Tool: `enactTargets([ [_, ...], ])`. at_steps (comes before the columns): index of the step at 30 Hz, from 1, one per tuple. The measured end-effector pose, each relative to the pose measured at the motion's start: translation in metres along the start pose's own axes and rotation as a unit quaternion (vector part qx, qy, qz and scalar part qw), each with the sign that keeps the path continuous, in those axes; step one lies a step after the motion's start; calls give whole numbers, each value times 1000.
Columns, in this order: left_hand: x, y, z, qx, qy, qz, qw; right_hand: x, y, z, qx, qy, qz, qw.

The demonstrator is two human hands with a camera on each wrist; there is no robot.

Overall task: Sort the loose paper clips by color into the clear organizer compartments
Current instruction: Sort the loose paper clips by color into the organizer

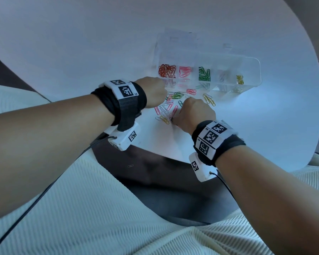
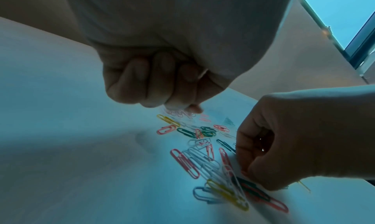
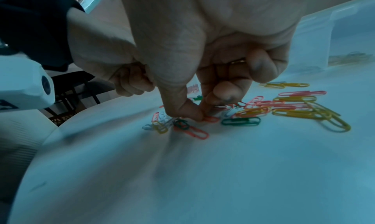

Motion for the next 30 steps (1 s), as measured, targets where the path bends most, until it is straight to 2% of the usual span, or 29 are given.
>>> enactTargets([
  [7,-1,-13,7,51,-2,-4,999,-7,-5,-1,-14,27,-30,999],
  [9,0,-14,9,51,-3,6,999,-5,4,0,48,13,-11,999],
  [11,0,-15,6,55,5,11,998,-3,16,2,199,5,22,980],
  [12,1,-15,4,54,9,11,998,-4,23,6,316,-7,46,948],
  [13,2,-15,3,51,13,11,999,-6,26,13,448,-31,72,891],
  [15,3,-15,2,46,16,8,999,-15,24,29,654,-107,118,739],
  [16,3,-16,2,45,17,7,999,-19,22,33,711,-139,130,677],
  [17,3,-16,1,46,18,6,999,-21,19,34,745,-158,133,634],
  [18,3,-16,0,49,19,6,999,-22,18,33,765,-169,129,608],
  [20,1,-15,0,65,12,7,998,-21,15,32,780,-181,121,587],
  [21,0,-14,0,75,7,9,997,-20,15,32,772,-182,122,596],
  [22,0,-14,1,82,3,12,997,-19,17,32,754,-178,125,620],
  [23,0,-14,2,87,1,12,996,-15,20,31,718,-162,123,666],
  [24,0,-14,3,88,-1,11,996,-10,24,26,655,-130,112,736],
  [26,0,-15,5,86,-14,7,996,-1,27,8,445,-47,52,893],
  [27,0,-15,6,86,-23,3,996,2,22,-1,332,-11,10,943],
  [28,0,-15,8,86,-32,1,996,4,15,-5,241,4,-31,970],
  [30,0,-15,10,92,-45,-3,995,5,8,-4,142,2,-71,987],
])
Point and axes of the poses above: each hand's wrist, its own x-axis towards the middle knuckle, its own z-axis out of the palm, y = z × x, the point moved 9 cm from there along x, towards the middle knuckle, and after that the axes turned 14 degrees about -x, right-handed, at the moved point
